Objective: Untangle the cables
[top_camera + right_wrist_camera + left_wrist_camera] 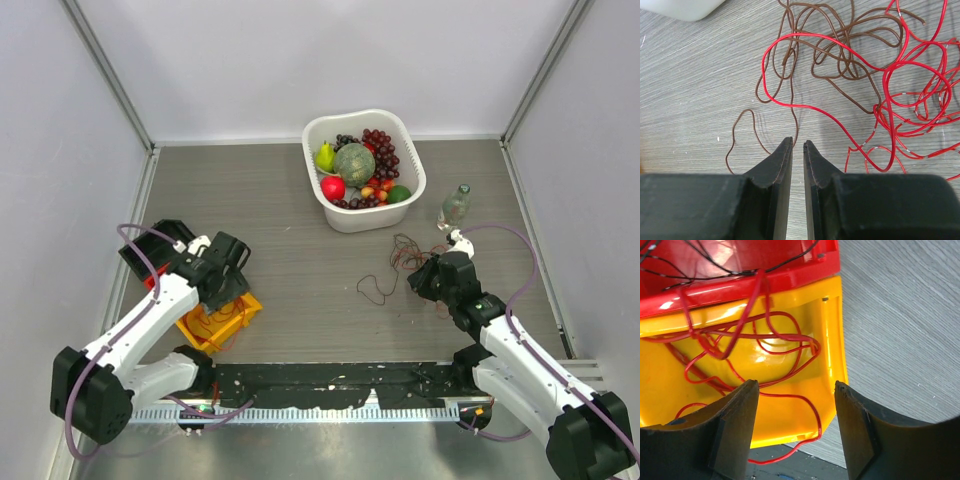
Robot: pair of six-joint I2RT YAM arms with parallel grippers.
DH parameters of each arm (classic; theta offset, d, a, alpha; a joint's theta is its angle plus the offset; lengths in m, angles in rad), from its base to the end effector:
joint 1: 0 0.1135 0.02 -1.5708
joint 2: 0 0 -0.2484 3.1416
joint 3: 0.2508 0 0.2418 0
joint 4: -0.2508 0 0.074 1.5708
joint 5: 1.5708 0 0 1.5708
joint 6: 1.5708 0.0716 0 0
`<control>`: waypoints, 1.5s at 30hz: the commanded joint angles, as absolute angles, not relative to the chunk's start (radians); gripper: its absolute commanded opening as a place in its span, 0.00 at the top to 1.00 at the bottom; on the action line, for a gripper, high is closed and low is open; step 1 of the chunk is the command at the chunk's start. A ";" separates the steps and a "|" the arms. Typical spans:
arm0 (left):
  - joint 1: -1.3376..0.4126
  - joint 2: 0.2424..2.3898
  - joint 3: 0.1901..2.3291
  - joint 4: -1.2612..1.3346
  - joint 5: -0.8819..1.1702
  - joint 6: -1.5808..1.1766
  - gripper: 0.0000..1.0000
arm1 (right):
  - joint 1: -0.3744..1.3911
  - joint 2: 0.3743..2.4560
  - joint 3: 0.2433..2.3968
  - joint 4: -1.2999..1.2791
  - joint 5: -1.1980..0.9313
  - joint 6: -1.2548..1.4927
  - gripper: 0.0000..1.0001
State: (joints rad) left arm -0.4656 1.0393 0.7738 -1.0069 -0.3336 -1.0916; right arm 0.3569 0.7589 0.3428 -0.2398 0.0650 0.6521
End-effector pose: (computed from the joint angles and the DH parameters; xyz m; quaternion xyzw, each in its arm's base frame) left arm 0.1692 -0.0588 0.1887 -0.3237 0.9202 0.0139 0.2197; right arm 0.1830 0.0633 0.1559 0.1461 0.8848 0.1879 0.4005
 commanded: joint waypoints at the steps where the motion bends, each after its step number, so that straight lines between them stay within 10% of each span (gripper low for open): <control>1: -0.491 1.075 0.769 -0.899 -0.284 -1.045 0.35 | 0.354 0.761 0.342 -0.199 0.066 0.646 0.80; 5: -0.526 1.121 0.779 -0.891 -0.282 -1.052 0.50 | 0.354 0.767 0.344 -0.198 0.066 0.644 0.80; 10: -0.523 1.095 0.779 -0.928 -0.472 -1.094 1.00 | 0.354 0.770 0.345 -0.196 0.060 0.643 0.80; 18: -0.419 1.154 0.776 -0.813 -0.712 -0.962 1.00 | 0.354 0.765 0.341 -0.193 0.046 0.641 0.80; 45: -0.396 0.798 0.646 -0.304 -0.609 -0.312 1.00 | 0.354 0.781 0.334 -0.178 0.031 0.640 0.80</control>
